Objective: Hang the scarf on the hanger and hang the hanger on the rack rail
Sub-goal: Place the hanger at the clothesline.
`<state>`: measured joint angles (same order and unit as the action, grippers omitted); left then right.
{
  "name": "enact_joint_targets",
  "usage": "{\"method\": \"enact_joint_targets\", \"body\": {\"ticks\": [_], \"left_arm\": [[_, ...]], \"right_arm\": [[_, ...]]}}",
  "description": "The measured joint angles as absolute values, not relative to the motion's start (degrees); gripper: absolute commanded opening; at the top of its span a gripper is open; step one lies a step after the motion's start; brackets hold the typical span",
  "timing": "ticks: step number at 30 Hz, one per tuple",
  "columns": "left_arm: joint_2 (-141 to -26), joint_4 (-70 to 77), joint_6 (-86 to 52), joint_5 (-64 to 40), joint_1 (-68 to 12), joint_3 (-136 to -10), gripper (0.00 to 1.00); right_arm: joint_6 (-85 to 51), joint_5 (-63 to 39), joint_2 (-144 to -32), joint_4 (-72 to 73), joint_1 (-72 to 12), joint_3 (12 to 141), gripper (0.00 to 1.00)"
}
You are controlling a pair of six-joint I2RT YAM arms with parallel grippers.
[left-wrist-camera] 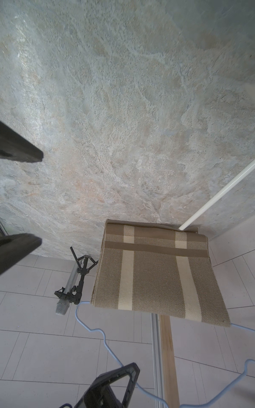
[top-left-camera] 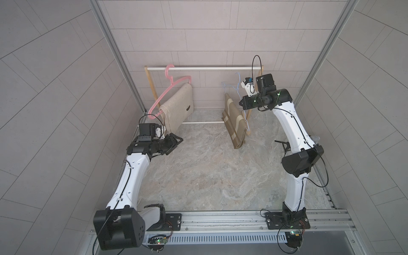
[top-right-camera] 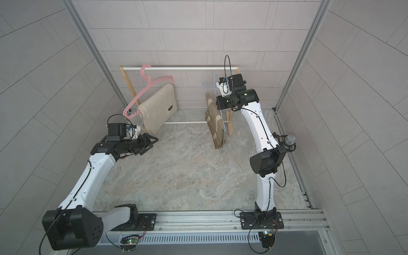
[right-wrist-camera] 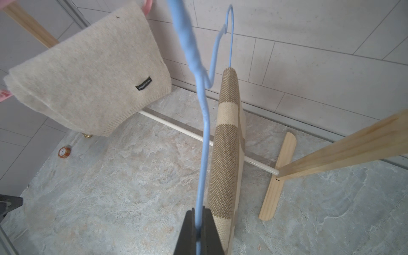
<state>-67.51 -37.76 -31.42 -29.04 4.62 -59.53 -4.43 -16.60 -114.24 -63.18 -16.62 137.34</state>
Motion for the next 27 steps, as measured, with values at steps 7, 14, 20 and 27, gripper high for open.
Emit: {"method": "enact_joint_targets", "body": {"ticks": [7, 14, 20, 27], "left_arm": [[-67.6, -37.8, -31.1, -29.3, 5.1, -59.5, 0.54], [-67.8, -37.8, -31.0, -29.4, 5.5, -59.5, 0.54], [-68.2, -37.8, -30.4, -29.5, 5.9, -59.3, 0.54], [-68.4, -37.8, -30.0, -29.5, 6.9, -58.9, 0.54]], "right_arm": [[-4.4, -16.4, -110.7, -59.6, -16.3, 137.3, 0.0], [-6.0, -15.1, -112.0, -57.7, -15.1, 138.2, 0.0], [-8.6, -14.6, -117.4, -55.4, -14.0, 142.3, 0.0], [-9.9, -15.5, -121.6, -56.1, -12.7, 144.0, 0.01]]}}
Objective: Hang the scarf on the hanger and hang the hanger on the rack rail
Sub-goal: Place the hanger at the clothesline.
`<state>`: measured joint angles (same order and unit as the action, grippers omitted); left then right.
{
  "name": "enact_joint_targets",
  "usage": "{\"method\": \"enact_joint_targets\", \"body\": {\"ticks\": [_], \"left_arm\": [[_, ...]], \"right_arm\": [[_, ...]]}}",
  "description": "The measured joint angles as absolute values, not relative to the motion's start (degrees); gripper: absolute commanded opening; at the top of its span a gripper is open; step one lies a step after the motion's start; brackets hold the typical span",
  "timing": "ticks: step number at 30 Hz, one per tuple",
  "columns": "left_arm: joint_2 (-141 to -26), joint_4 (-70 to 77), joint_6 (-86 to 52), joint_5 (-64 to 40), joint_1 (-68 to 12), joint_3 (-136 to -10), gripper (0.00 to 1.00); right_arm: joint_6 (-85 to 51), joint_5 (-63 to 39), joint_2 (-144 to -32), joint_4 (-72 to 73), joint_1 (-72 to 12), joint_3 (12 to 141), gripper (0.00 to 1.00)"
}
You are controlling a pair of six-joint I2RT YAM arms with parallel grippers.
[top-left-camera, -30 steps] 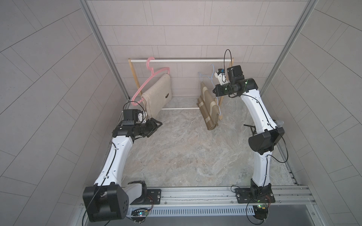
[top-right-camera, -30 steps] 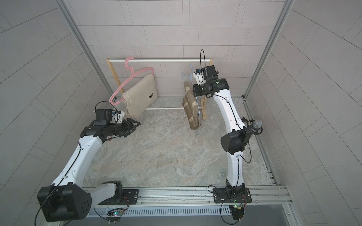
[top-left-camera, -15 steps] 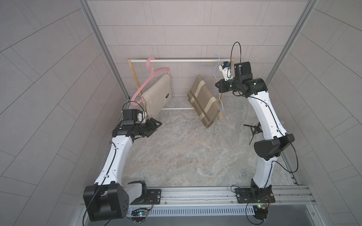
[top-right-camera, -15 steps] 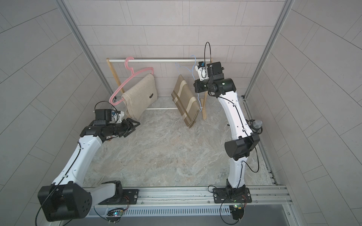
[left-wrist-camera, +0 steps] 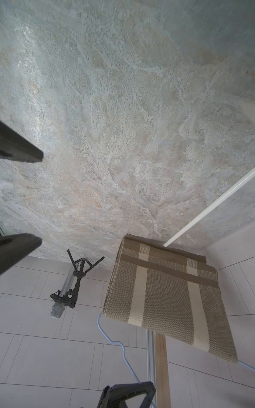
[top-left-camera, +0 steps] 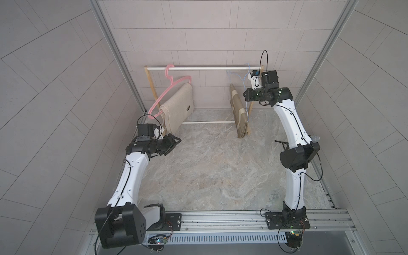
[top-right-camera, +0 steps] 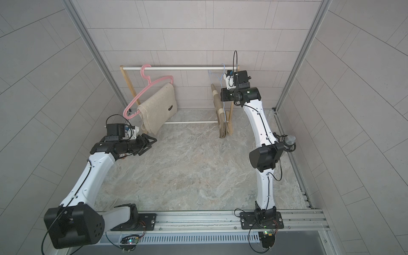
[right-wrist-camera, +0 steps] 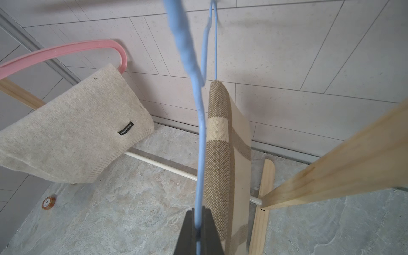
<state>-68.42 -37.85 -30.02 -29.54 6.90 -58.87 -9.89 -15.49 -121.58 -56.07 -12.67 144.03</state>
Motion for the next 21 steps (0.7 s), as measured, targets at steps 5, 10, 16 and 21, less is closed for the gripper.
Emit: {"method": "enact_joint_targets", "body": {"ticks": [5, 10, 16, 21], "left_arm": [[-68.3, -37.9, -30.0, -29.6, 7.4, -58.9, 0.55], [-67.1, -38.0, -30.0, -29.6, 7.5, -58.9, 0.55], [-64.7, -39.6, -29.4, -28.9, 7.8, -59.0, 0.62], [-60.4, -40.2, -28.4, -24.5, 8.6, -59.9, 0.8]], "right_arm": [[-9.7, -15.9, -121.6, -56.8, -12.8, 144.3, 0.11], [-9.4, -15.8, -121.1, -57.1, -12.8, 144.3, 0.36], [-8.9, -14.6, -115.4, -57.5, -12.8, 141.4, 0.62], [-9.3, -13.3, -101.5, -54.6, -12.9, 127.9, 0.76]]}}
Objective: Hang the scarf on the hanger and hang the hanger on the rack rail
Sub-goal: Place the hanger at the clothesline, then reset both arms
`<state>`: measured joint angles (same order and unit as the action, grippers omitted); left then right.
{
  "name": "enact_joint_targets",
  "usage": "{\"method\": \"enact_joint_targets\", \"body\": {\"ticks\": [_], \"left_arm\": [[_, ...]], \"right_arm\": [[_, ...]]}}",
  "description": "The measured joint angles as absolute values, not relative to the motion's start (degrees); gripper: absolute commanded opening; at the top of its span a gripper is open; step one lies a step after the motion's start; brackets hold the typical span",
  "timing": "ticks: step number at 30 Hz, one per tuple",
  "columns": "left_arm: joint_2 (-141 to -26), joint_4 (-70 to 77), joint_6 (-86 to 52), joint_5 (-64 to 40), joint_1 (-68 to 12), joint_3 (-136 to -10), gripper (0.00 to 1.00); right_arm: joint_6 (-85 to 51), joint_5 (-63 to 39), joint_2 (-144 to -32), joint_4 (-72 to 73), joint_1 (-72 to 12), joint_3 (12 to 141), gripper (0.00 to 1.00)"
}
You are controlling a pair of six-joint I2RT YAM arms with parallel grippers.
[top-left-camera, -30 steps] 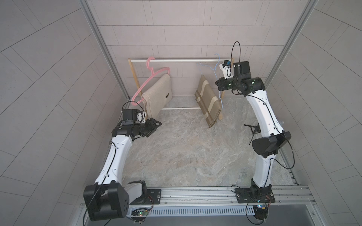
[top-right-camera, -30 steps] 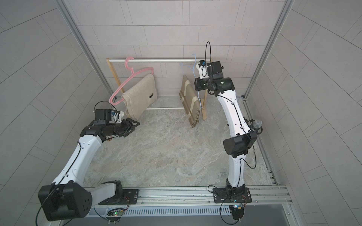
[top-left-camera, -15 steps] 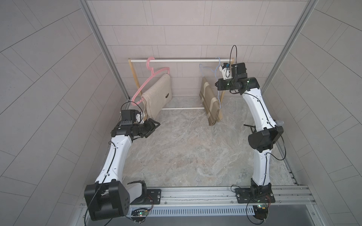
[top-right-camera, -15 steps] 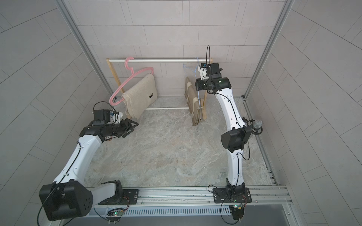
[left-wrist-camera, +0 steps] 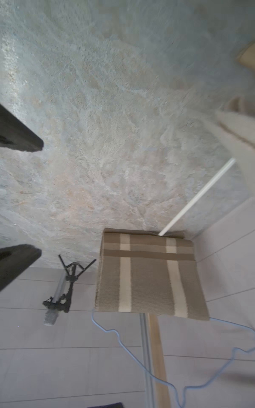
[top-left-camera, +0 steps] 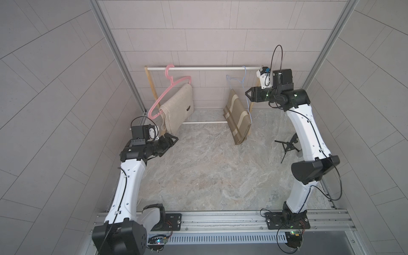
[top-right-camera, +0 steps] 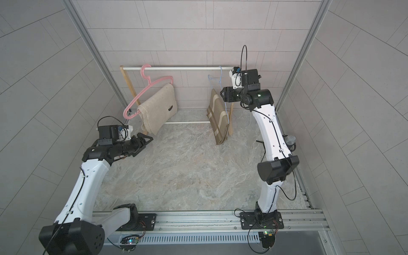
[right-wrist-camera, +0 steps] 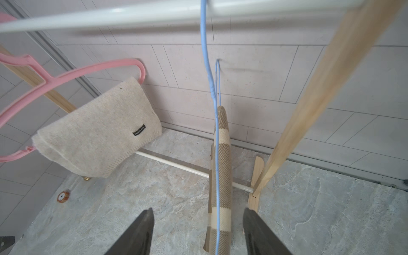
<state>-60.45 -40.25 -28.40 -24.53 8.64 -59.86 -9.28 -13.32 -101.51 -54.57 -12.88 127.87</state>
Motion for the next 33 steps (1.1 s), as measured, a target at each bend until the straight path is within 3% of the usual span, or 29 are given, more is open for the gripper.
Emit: {"method": "enact_joint_targets", "body": {"ticks": [4, 5, 10, 15, 24, 33], "left_arm": [[-55.7, -37.9, -28.5, -17.3, 9.2, -59.8, 0.9], [-54.7, -36.9, -28.6, -15.3, 9.3, -59.7, 0.91], [-53.5, -33.0, -27.8, -7.5, 9.4, -58.7, 0.93], [-54.2, -30.9, -26.4, -3.7, 9.5, -56.4, 0.93], [-53.6, -23.8, -22.4, 3.8, 9.5, -47.3, 0.95], [-54.1, -16.3, -20.6, 15.3, 9.5, -39.9, 0.95]], "right_arm": [[-11.0, -11.5, -84.5, -46.1, -13.1, 107.2, 0.98], [-11.6, -10.6, -79.4, -42.7, -13.1, 100.4, 1.0], [-13.9, -4.5, -56.7, -28.1, -13.1, 69.9, 1.0], [-14.0, 2.9, -45.2, -21.4, -13.1, 51.4, 1.0], [-12.8, 18.8, -42.4, -7.0, -12.8, 24.5, 1.0], [-9.3, 22.7, -60.1, 17.1, -8.1, 19.0, 1.0]]}}
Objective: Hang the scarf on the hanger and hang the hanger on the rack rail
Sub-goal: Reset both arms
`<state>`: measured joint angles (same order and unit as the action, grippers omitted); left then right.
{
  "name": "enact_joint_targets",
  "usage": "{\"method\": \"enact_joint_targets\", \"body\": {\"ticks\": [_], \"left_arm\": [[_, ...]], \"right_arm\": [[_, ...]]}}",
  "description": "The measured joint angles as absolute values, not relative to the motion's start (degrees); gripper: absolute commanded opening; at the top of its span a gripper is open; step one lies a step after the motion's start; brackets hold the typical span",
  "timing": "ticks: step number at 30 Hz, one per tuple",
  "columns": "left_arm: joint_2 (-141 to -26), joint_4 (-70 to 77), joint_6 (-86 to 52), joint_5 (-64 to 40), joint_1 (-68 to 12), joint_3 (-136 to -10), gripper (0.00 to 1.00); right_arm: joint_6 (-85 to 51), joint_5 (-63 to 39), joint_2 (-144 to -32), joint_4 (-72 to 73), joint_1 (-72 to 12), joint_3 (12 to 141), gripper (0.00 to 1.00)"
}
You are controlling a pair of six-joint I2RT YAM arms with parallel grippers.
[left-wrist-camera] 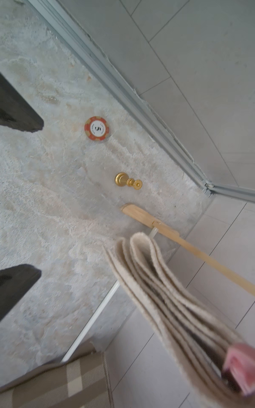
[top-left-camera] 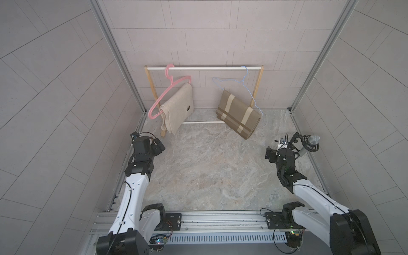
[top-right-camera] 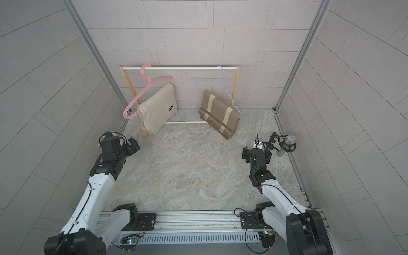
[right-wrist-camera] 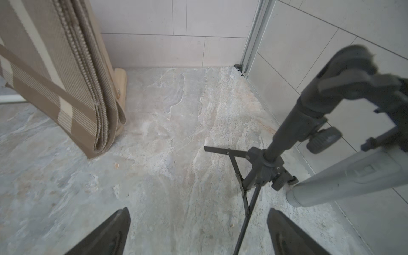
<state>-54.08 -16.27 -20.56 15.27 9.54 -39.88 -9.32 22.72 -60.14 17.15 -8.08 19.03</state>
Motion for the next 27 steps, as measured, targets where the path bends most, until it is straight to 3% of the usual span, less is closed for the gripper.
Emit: {"method": "enact_joint_targets", "body": {"ticks": [6, 15, 27], "left_arm": [[-56.2, -9.9, -21.0, 19.2, 9.6, -35.6, 0.95], [-63.7, 5.9, -20.7, 18.1, 9.6, -27.4, 0.95], [-80.9, 34.7, -10.7, 10.5, 3.6, -22.2, 0.97]], "right_arm": [[-9.4, 17.5, -70.2, 31.6, -1.3, 17.3, 1.0], [-6.6, 8.6, -86.5, 50.5, -0.2, 18.0, 1.0], [-6.0, 4.6, -88.2, 47.5, 0.8, 23.1, 1.0]]}}
